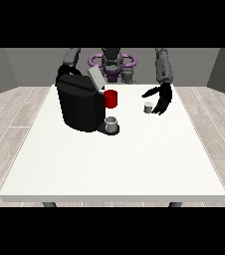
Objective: Insert the coffee pod into the coffee machine and close the lid
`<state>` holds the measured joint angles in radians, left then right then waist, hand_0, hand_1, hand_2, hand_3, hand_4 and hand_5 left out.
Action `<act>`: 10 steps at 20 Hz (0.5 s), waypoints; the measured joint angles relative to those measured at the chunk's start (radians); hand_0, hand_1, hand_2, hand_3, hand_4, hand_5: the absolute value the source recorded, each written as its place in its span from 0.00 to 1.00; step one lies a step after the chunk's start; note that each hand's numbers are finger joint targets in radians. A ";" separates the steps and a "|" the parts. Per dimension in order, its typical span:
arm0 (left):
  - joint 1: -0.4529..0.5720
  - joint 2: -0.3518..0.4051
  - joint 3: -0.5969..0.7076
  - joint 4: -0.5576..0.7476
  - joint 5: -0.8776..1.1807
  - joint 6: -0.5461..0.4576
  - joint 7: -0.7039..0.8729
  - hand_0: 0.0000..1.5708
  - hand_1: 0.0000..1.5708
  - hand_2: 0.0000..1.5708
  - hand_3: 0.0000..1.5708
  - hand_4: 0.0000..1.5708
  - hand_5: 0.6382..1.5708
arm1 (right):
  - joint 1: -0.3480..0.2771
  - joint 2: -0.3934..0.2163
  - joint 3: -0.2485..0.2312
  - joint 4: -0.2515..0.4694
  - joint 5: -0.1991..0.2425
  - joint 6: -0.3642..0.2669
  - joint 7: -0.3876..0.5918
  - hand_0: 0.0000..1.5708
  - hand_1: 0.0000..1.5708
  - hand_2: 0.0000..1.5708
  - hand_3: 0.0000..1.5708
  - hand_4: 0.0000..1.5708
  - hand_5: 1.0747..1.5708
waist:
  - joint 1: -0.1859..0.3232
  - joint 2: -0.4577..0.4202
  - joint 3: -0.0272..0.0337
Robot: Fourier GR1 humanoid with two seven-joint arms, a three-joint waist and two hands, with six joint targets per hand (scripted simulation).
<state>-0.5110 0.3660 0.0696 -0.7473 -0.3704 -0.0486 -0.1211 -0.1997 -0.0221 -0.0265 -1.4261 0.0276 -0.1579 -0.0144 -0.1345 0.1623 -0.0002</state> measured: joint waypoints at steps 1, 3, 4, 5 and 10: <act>-0.006 -0.003 -0.005 0.015 -0.013 0.007 -0.001 0.36 0.36 0.44 0.26 0.00 1.00 | 0.002 0.004 0.008 -0.003 0.005 -0.004 0.000 0.00 0.00 0.00 0.00 0.30 1.00 | -0.005 0.001 0.0000; -0.004 0.012 -0.012 0.043 -0.037 0.013 -0.031 0.35 0.35 0.44 0.29 0.00 1.00 | -0.004 0.001 0.010 -0.020 0.005 -0.005 0.023 0.00 0.00 0.00 0.00 0.33 1.00 | -0.010 0.003 -0.0002; -0.007 0.010 -0.018 0.050 -0.052 0.026 -0.032 0.39 0.39 0.47 0.31 0.00 1.00 | -0.004 -0.005 0.006 -0.019 0.001 0.003 0.018 0.00 0.00 0.00 0.00 0.34 1.00 | -0.012 0.004 -0.0002; -0.012 0.015 -0.020 0.063 -0.064 0.035 -0.037 0.41 0.41 0.50 0.34 0.00 1.00 | 0.005 -0.002 0.014 -0.026 0.003 0.006 0.014 0.00 0.00 0.00 0.00 0.31 1.00 | -0.019 0.004 -0.0002; -0.042 0.010 -0.027 0.095 -0.121 0.112 -0.082 0.44 0.44 0.54 0.41 0.18 1.00 | -0.008 0.002 0.004 -0.007 -0.005 -0.003 -0.001 0.00 0.00 0.00 0.00 0.32 1.00 | -0.014 0.021 0.0007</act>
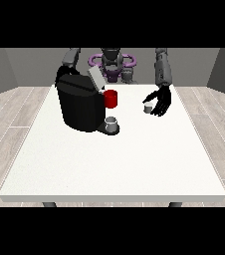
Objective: Insert the coffee pod into the coffee machine and close the lid
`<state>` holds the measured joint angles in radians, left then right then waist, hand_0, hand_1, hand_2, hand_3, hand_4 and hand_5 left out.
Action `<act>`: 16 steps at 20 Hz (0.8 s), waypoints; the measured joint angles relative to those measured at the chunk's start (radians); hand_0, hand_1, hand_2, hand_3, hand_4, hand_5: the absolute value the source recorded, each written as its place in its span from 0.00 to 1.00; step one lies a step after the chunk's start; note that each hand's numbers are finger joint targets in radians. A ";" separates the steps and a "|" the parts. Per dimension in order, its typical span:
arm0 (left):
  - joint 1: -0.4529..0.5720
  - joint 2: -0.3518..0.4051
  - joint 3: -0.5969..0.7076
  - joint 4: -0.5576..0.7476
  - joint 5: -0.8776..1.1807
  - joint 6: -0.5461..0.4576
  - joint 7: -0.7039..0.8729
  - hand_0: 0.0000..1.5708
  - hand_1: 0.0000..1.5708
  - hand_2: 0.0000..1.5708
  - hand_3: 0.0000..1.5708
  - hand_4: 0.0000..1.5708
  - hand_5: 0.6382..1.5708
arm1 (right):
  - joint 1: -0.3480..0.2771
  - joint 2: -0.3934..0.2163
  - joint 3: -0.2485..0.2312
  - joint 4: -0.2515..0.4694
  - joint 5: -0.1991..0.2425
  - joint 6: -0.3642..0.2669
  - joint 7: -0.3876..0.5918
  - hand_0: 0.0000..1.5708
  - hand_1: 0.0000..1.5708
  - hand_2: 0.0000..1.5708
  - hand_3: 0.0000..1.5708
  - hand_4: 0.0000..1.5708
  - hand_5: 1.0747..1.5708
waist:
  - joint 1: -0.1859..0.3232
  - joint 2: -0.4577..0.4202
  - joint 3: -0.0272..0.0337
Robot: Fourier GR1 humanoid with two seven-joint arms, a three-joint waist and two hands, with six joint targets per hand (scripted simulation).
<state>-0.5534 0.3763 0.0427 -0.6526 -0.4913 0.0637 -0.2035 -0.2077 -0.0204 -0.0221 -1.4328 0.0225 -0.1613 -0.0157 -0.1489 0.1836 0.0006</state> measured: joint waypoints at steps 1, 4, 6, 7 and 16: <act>-0.003 -0.010 -0.003 0.004 -0.010 0.018 -0.002 0.49 0.49 0.58 0.44 0.22 1.00 | -0.004 0.003 -0.001 0.005 0.000 -0.005 -0.002 0.00 0.00 0.00 0.00 0.31 1.00 | 0.004 -0.002 0.0002; -0.021 -0.021 0.003 0.026 -0.031 0.061 -0.011 0.53 0.53 0.62 0.48 0.24 1.00 | -0.003 0.005 -0.005 0.015 -0.007 0.000 -0.020 0.00 0.00 0.00 0.00 0.32 1.00 | 0.000 0.001 0.0000; -0.035 -0.014 0.006 0.044 -0.046 0.081 -0.015 0.62 0.62 0.69 0.55 0.21 1.00 | -0.008 -0.004 -0.015 0.008 -0.023 0.013 -0.014 0.00 0.00 0.00 0.00 0.34 1.00 | -0.009 0.006 -0.0001; -0.036 -0.011 0.009 0.054 -0.052 0.094 -0.033 0.63 0.63 0.70 0.55 0.18 1.00 | -0.005 0.000 -0.010 0.001 -0.025 0.016 -0.014 0.00 0.00 0.00 0.00 0.31 1.00 | -0.013 0.011 0.0002; -0.068 0.003 -0.012 0.100 -0.122 0.121 -0.071 0.84 0.84 0.91 0.90 0.35 1.00 | -0.011 -0.013 -0.024 0.015 -0.046 0.019 -0.022 0.00 0.00 0.00 0.00 0.28 1.00 | -0.010 0.017 0.0006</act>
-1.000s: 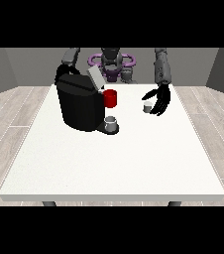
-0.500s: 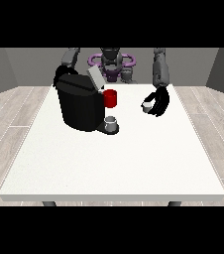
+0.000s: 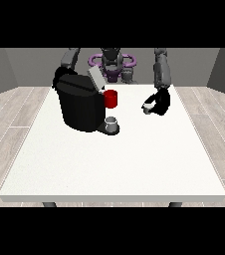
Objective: Insert the coffee pod into the coffee machine and close the lid
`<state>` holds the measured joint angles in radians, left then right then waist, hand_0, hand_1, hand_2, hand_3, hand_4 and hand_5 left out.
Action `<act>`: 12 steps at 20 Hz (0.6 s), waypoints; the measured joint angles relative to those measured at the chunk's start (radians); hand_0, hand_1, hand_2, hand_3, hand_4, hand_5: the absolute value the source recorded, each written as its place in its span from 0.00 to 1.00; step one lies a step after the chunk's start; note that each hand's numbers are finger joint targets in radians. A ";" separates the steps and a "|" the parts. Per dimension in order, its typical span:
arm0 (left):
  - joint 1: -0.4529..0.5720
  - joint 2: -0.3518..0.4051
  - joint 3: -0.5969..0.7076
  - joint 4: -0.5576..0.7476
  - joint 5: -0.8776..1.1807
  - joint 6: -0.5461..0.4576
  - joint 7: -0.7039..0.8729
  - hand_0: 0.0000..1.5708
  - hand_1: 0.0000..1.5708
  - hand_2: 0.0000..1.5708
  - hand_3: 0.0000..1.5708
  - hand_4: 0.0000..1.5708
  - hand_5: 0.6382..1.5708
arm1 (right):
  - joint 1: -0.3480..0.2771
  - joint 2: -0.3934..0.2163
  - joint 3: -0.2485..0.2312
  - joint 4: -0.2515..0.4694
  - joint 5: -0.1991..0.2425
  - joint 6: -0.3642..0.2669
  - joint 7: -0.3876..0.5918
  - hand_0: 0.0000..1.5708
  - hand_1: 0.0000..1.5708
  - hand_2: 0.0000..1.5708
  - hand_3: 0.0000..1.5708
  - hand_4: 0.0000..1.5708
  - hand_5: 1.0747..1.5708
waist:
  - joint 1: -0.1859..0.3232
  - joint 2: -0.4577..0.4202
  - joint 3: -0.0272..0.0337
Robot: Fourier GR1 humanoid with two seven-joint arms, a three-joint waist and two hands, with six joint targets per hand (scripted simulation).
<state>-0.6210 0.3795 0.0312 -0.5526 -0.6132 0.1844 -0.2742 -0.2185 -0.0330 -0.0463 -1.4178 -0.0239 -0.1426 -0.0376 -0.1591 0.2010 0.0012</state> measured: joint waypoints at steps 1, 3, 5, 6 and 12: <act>-0.007 0.004 -0.002 -0.004 -0.002 -0.015 -0.008 0.91 0.91 0.93 0.91 0.36 1.00 | -0.007 -0.003 -0.011 0.013 -0.006 -0.001 0.001 0.00 0.00 0.00 0.00 0.28 1.00 | 0.008 -0.004 -0.0003; -0.027 -0.002 -0.008 -0.009 -0.004 -0.039 -0.013 0.94 0.94 0.94 0.90 0.40 1.00 | -0.012 0.001 -0.009 0.025 0.002 -0.013 0.012 0.00 0.00 0.00 0.00 0.32 1.00 | 0.011 -0.018 -0.0007; -0.050 -0.003 -0.008 -0.024 0.002 -0.070 -0.025 0.89 0.89 0.91 0.87 0.38 1.00 | -0.004 0.001 -0.010 0.045 0.001 -0.007 -0.005 0.00 0.00 0.00 0.00 0.31 1.00 | 0.014 -0.030 -0.0009; -0.065 -0.001 -0.010 -0.033 0.003 -0.093 -0.022 0.88 0.88 0.90 0.86 0.37 1.00 | -0.006 0.000 -0.013 0.058 0.001 -0.008 -0.005 0.00 0.00 0.00 0.00 0.31 1.00 | 0.019 -0.040 -0.0010; -0.142 -0.001 -0.015 -0.076 0.004 -0.175 0.001 0.80 0.80 0.85 0.82 0.35 1.00 | -0.012 0.007 -0.017 0.117 -0.003 -0.002 -0.037 0.00 0.00 0.00 0.00 0.30 1.00 | 0.025 -0.072 -0.0012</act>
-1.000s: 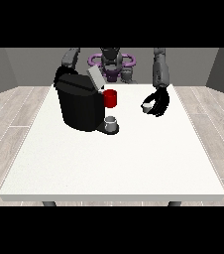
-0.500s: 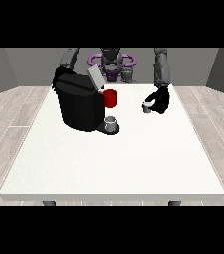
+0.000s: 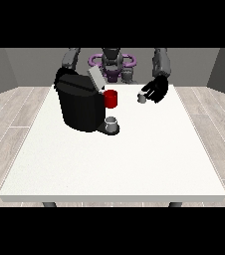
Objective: Insert the coffee pod into the coffee machine and close the lid
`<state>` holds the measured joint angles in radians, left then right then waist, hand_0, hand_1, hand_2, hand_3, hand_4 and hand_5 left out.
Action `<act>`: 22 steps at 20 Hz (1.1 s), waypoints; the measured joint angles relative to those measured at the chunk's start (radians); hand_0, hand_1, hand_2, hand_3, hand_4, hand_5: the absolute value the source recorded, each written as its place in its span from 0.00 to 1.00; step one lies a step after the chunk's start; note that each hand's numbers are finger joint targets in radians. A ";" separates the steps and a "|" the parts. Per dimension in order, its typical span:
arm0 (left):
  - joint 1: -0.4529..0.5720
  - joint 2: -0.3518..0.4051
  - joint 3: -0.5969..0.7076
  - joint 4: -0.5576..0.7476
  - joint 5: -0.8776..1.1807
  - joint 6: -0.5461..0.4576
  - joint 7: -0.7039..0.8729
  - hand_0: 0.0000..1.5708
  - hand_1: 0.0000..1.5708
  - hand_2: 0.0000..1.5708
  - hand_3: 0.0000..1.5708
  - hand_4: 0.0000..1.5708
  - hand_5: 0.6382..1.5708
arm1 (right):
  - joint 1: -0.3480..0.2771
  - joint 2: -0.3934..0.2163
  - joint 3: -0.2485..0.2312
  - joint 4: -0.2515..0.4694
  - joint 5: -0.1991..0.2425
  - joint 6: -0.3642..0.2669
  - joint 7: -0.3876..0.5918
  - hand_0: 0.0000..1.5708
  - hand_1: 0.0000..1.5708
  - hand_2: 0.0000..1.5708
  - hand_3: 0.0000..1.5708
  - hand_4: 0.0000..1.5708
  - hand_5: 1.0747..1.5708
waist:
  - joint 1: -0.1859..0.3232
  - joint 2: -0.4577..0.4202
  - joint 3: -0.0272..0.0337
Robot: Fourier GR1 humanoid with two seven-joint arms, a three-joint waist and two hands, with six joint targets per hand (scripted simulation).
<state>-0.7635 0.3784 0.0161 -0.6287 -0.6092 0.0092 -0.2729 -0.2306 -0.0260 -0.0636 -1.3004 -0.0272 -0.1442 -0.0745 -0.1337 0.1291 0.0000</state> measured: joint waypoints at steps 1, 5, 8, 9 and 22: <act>-0.012 0.006 0.001 -0.006 0.002 -0.019 0.002 0.79 0.79 0.84 0.82 0.36 1.00 | -0.001 -0.007 -0.003 0.004 -0.003 0.008 0.003 0.00 0.00 0.00 0.00 0.31 1.00 | -0.002 -0.007 0.0003; -0.064 0.019 0.002 -0.032 0.005 -0.083 0.017 0.80 0.80 0.85 0.82 0.35 1.00 | 0.004 -0.001 0.005 0.019 -0.008 0.010 0.000 0.00 0.00 0.00 0.00 0.30 1.00 | -0.009 -0.035 0.0002; -0.084 0.014 0.005 -0.050 -0.001 -0.091 0.030 0.80 0.80 0.85 0.82 0.35 1.00 | 0.006 -0.002 0.002 0.024 -0.016 0.019 -0.013 0.00 0.00 0.00 0.00 0.31 1.00 | -0.017 -0.035 0.0001; -0.089 0.018 0.010 -0.053 0.000 -0.098 0.029 0.80 0.80 0.85 0.82 0.35 1.00 | 0.006 -0.005 0.002 0.024 -0.016 0.024 -0.024 0.00 0.00 0.00 0.00 0.32 1.00 | -0.019 -0.031 0.0003; -0.301 0.091 0.101 -0.030 0.020 -0.147 0.128 0.82 0.82 0.85 0.81 0.31 1.00 | -0.078 -0.004 0.030 -0.037 0.003 0.004 0.022 0.00 0.00 0.00 0.00 0.35 1.00 | -0.121 0.043 -0.0001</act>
<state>-1.0644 0.4692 0.1175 -0.6590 -0.5896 -0.1380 -0.1447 -0.3089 -0.0299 -0.0338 -1.3370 -0.0238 -0.1407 -0.0526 -0.2542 0.1722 -0.0001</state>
